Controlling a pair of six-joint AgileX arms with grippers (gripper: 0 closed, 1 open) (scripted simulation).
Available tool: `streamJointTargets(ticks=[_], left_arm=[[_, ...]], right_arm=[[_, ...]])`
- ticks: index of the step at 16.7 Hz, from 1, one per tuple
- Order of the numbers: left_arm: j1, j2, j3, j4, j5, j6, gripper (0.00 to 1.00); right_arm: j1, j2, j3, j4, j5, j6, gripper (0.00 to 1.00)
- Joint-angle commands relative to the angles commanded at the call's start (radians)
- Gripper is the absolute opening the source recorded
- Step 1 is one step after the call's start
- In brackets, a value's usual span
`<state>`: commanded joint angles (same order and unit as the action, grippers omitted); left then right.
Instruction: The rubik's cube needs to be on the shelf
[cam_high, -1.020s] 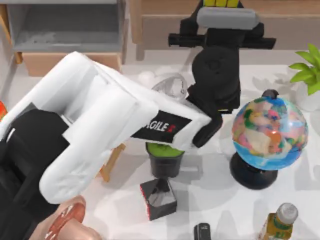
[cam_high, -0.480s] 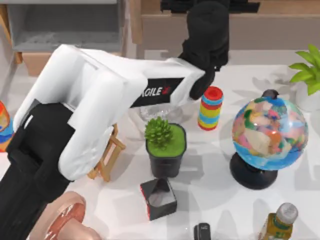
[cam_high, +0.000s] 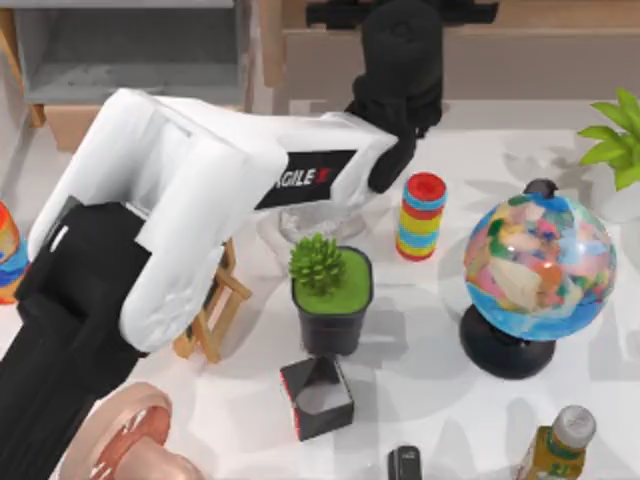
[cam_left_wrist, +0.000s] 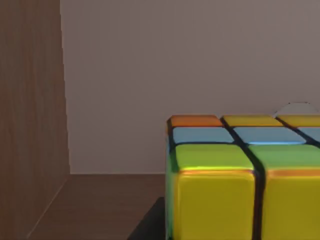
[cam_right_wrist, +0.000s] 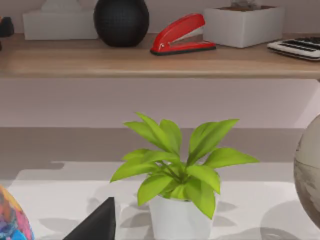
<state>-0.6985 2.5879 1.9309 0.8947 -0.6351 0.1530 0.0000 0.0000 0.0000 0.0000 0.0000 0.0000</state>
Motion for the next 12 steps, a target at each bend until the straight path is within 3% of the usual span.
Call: streamJointTargets(ticks=[11,12], left_arm=[[0.000,0.000,0.000,0.000,0.000,0.000,0.98],[0.000,0.000,0.000,0.000,0.000,0.000,1.00]], right_arm=[[0.000,0.000,0.000,0.000,0.000,0.000,1.00],[0.000,0.000,0.000,0.000,0.000,0.000,1.00]])
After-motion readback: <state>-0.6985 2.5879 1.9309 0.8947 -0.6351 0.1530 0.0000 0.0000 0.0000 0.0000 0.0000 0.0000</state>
